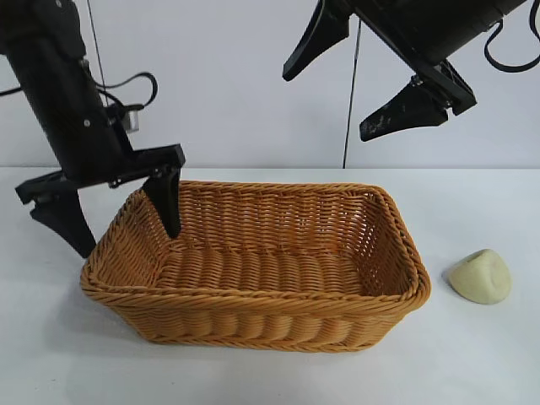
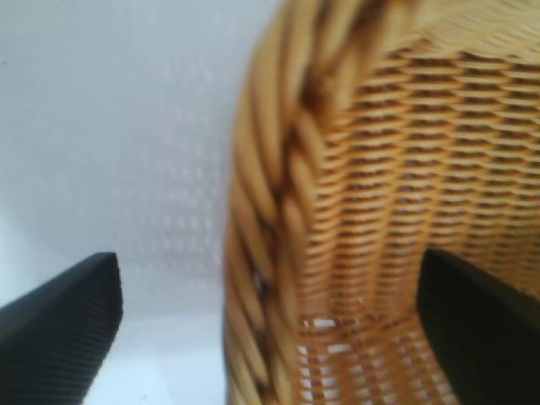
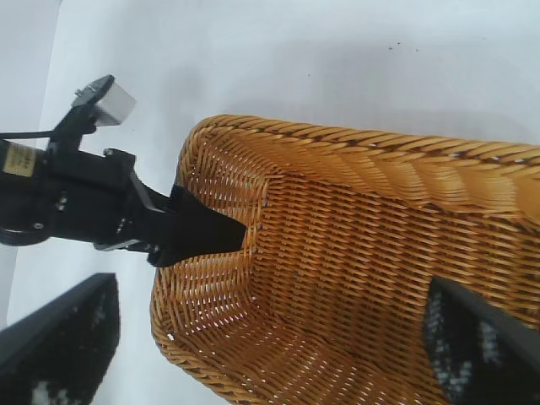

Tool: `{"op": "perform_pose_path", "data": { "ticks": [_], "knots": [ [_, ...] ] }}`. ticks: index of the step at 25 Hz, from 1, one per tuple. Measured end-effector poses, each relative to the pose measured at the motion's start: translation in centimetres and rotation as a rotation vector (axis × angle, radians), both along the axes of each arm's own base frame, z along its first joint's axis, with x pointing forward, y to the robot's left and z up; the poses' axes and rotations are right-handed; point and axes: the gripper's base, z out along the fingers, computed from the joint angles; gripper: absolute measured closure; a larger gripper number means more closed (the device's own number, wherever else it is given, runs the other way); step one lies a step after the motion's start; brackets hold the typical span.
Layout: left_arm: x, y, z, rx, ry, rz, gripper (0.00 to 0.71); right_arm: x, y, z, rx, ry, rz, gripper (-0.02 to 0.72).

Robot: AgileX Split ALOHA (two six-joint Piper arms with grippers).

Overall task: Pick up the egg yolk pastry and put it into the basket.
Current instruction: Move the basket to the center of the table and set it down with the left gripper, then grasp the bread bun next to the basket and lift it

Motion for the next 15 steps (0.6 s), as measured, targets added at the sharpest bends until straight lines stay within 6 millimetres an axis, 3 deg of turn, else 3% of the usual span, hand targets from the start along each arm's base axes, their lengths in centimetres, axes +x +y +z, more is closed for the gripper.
{"op": "perform_pose_path", "data": {
  "ticks": [4,7,11,15],
  "knots": [
    [0.2,0.7,5.1,0.056,-0.134,-0.048,0.017,0.0,0.0,0.0,0.000,0.000,0.000,0.008],
    [0.3,1.6,7.4,0.127,-0.203,-0.077,0.016,0.0,0.0,0.0,0.000,0.000,0.000,0.008],
    [0.5,3.1,7.9,0.159,-0.202,-0.056,0.016,0.0,0.0,0.0,-0.001,0.000,0.000,0.008],
    [1.1,6.0,7.8,0.177,-0.186,-0.001,0.016,0.0,0.0,0.0,-0.002,0.000,0.002,0.008]
  ]
}}
